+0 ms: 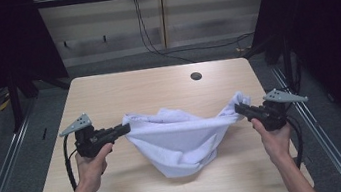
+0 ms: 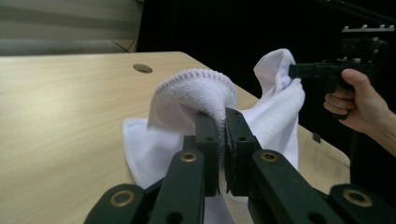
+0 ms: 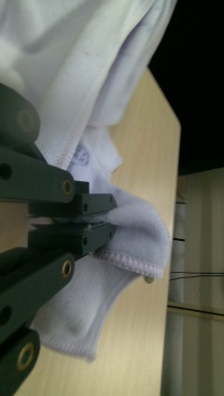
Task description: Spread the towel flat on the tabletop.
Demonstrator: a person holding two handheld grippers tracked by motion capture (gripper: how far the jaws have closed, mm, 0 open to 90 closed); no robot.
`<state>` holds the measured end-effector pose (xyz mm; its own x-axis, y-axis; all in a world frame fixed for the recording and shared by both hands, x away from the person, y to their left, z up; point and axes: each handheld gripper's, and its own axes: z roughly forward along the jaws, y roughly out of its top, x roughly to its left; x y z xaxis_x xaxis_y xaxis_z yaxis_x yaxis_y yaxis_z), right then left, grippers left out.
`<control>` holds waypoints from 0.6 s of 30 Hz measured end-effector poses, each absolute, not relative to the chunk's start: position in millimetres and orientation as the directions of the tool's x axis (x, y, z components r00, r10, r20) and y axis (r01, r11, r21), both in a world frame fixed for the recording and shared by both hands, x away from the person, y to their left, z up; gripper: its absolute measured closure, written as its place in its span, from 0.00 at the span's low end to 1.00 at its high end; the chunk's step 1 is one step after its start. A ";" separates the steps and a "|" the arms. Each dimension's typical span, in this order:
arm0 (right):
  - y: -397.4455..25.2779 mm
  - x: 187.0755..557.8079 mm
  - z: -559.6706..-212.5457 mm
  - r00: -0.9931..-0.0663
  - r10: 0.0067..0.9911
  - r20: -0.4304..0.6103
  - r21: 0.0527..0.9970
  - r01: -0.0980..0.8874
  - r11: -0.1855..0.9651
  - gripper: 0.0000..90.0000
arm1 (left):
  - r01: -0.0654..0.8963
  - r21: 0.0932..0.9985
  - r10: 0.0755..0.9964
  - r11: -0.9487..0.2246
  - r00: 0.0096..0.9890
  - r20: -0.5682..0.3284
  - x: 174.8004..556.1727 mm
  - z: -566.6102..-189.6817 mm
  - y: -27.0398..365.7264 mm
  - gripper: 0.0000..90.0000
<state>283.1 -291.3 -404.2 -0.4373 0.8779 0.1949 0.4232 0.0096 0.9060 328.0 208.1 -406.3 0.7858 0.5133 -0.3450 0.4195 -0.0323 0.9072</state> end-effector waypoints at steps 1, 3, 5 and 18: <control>-291.3 283.1 -404.2 -0.437 0.878 0.195 0.906 0.423 0.010 0.95 | 0.419 0.907 0.513 -0.032 0.786 -0.345 328.0 -406.3 208.1 0.96; -292.4 296.9 -388.8 -0.432 0.874 0.224 0.909 0.415 -0.028 0.96 | 0.409 0.912 0.529 0.019 0.770 -0.356 344.0 -391.0 210.5 0.96; -291.8 302.4 -382.8 -0.435 0.870 0.231 0.911 0.410 -0.037 0.96 | 0.396 0.918 0.543 0.026 0.765 -0.346 349.6 -384.7 211.7 0.96; -281.3 388.5 -264.3 -0.445 0.880 0.169 0.948 0.319 -0.021 0.96 | 0.239 0.967 0.637 0.088 0.733 -0.239 403.2 -282.6 216.4 0.96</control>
<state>388.5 -281.3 -264.3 -0.4445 0.8796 0.1693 0.3187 -0.0214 0.9476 403.2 216.4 -282.6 0.7326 0.6373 -0.2390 0.2392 0.0878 0.9670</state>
